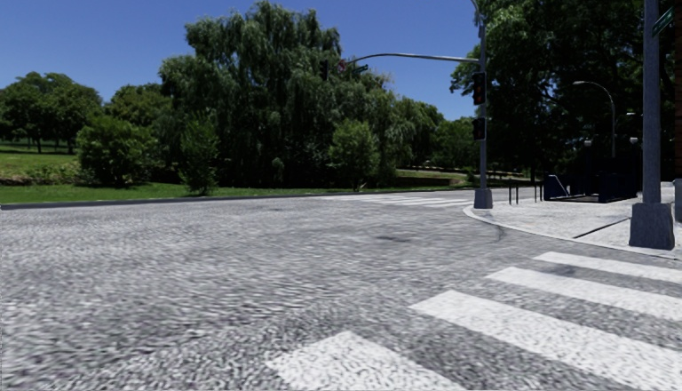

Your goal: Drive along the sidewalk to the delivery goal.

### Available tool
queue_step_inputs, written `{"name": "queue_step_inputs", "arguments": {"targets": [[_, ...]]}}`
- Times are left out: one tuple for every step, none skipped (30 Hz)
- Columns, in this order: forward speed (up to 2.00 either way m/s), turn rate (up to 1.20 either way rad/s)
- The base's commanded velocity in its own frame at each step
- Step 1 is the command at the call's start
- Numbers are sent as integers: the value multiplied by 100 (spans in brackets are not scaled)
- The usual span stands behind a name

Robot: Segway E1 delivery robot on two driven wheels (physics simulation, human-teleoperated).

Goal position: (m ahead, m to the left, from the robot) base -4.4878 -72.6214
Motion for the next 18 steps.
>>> {"name": "queue_step_inputs", "arguments": {"targets": [[154, -64], [157, -64], [161, -64], [165, -64], [165, -64], [167, -64], [168, -64], [168, -64], [168, -64], [169, -64], [169, -64], [169, -64], [169, -64], [169, -64], [169, -64], [169, -66], [169, -71], [169, -71]]}}
